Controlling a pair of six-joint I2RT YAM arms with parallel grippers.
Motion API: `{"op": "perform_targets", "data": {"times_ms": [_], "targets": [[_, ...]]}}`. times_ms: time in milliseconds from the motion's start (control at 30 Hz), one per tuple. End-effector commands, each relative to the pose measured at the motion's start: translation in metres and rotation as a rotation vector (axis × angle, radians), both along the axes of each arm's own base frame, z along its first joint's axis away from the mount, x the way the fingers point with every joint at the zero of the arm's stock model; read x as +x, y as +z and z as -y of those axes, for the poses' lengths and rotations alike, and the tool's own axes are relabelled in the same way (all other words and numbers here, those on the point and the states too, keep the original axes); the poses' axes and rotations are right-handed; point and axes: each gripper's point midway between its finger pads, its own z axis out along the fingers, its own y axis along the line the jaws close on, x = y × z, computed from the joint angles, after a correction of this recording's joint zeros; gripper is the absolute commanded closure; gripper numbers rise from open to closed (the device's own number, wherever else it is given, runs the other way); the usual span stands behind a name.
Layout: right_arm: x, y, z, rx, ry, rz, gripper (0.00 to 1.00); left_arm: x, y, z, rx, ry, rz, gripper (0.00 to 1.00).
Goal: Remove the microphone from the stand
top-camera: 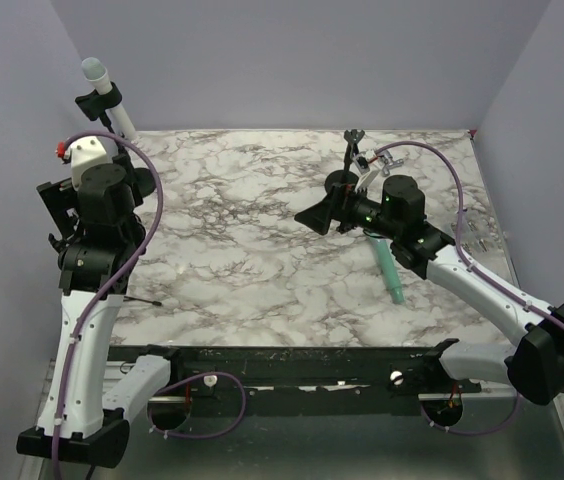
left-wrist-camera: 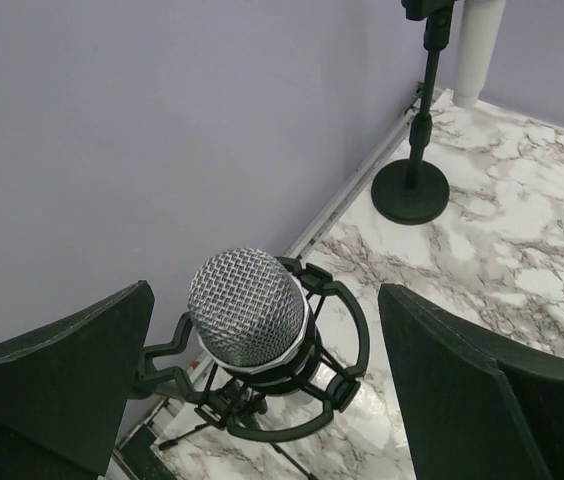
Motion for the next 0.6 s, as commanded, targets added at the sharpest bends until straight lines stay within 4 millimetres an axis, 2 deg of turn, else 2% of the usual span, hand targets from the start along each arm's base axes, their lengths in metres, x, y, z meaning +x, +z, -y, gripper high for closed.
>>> {"op": "perform_targets", "data": {"times_ms": [0, 367, 567], "targets": [[0.005, 0.000, -0.001, -0.021, -0.013, 0.014, 0.00, 0.014, 0.002, -0.002, -0.002, 0.011, 0.043, 0.02], [0.007, -0.009, -0.003, -0.028, -0.009, -0.005, 0.00, 0.010, -0.023, -0.018, -0.039, 0.123, 0.047, 0.02], [0.007, -0.009, -0.003, -0.024, -0.007, -0.004, 0.00, 0.010, -0.032, -0.020, -0.063, 0.141, 0.053, 0.18]]}}
